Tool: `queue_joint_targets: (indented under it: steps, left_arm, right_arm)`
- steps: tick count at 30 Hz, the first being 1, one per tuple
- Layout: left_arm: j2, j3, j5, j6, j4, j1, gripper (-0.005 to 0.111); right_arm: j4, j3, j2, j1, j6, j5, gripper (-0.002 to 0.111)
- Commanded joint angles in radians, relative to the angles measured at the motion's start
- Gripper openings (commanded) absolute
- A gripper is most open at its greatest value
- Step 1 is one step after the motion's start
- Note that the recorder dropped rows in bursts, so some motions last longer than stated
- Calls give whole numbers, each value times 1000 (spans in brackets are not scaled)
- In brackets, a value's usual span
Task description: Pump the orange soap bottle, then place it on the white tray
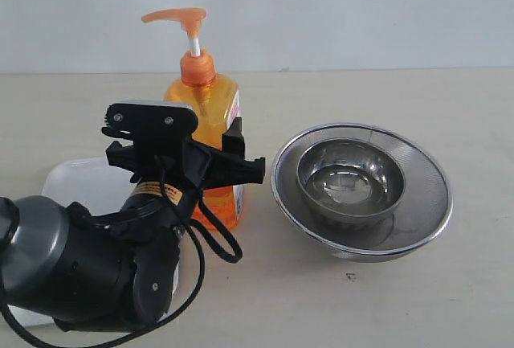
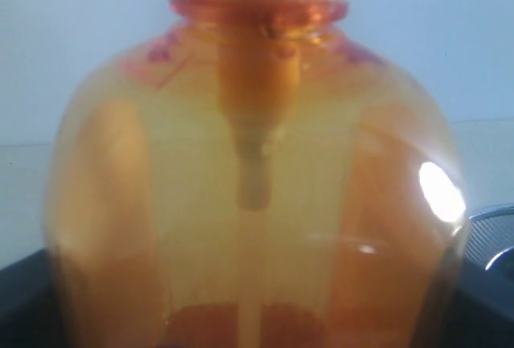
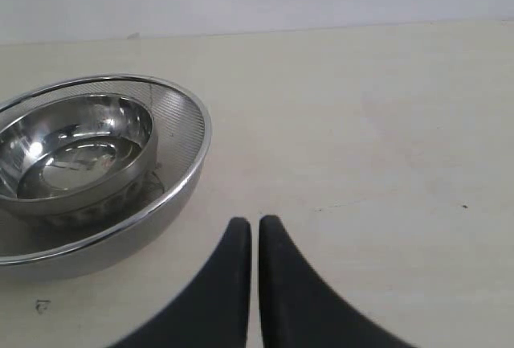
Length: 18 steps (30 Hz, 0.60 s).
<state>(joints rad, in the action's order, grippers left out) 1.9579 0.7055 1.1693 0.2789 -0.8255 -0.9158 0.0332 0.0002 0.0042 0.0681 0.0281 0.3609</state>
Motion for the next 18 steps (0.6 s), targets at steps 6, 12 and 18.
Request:
queue_joint_targets:
  steps: [6,12,18]
  left_arm:
    - [-20,3,52,66,-95,-80,5]
    - [-20,-22,52,66,-119,-94,5]
    - [-20,-36,52,38,-128,-94,5]
  right_arm:
    - [-3,0,-4,-7,-4,-5,0]
    - [-3,0,-4,-7,-4,-5,0]
    - [-3,0,-4,-7,-4,-5,0]
